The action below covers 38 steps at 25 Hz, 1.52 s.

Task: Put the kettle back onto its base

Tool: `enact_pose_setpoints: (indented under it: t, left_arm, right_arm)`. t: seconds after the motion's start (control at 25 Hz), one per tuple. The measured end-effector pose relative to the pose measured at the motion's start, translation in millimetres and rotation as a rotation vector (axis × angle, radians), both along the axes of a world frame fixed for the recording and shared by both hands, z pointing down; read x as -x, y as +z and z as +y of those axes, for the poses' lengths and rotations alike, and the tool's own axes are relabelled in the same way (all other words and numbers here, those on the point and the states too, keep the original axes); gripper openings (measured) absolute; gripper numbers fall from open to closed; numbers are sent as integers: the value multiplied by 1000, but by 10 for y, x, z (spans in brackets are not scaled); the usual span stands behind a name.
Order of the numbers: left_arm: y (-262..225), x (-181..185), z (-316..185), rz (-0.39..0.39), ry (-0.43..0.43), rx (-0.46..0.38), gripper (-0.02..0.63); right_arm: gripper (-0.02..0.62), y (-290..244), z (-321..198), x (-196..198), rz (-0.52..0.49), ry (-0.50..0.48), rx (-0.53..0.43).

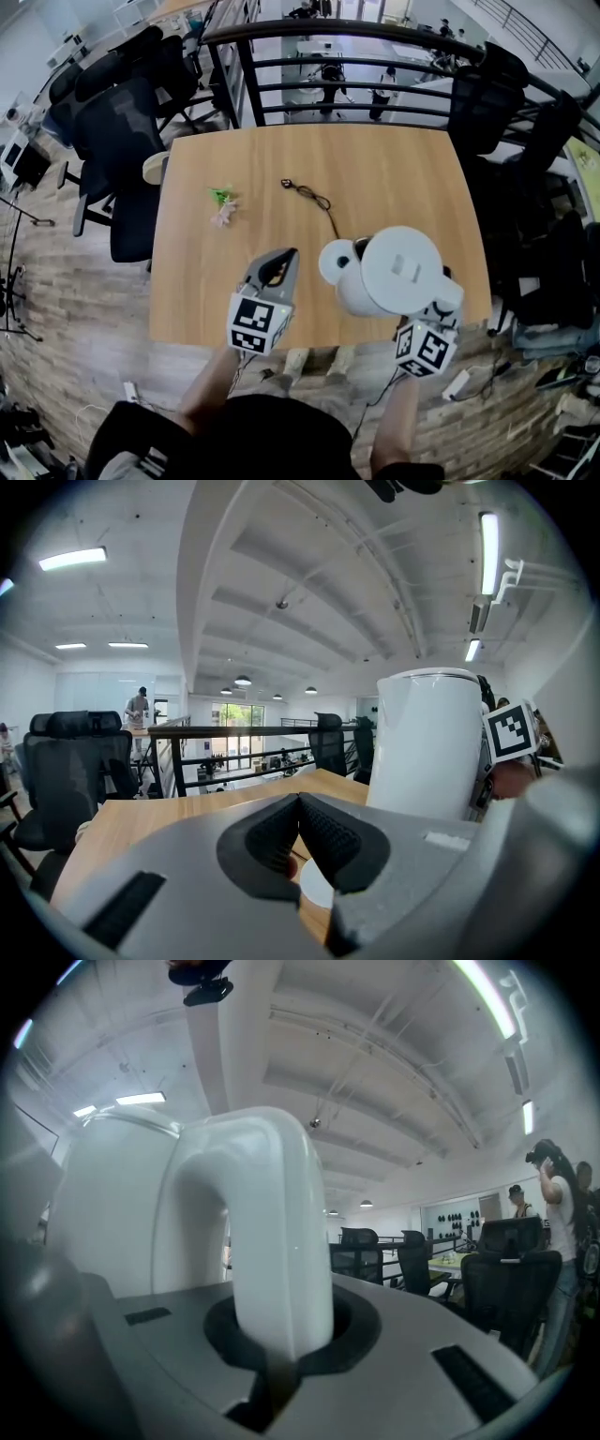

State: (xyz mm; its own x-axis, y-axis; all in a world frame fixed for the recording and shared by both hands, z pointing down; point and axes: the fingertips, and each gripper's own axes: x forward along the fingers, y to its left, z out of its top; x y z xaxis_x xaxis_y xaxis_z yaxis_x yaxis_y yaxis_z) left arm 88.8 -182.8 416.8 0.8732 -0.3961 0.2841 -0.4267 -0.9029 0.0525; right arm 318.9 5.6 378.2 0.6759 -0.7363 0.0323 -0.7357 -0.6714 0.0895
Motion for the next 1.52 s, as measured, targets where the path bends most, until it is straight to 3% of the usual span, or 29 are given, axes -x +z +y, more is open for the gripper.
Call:
enact_pose_setpoints:
  t: [0.68, 1.52]
  left_arm:
    - [439, 77, -152, -34, -264, 35, 2]
    - [1034, 395, -252, -70, -448, 99, 2]
  right_arm:
    - [14, 572, -814, -328, -24, -216, -6]
    - [15, 1191, -1406, -375, -18, -353, 40]
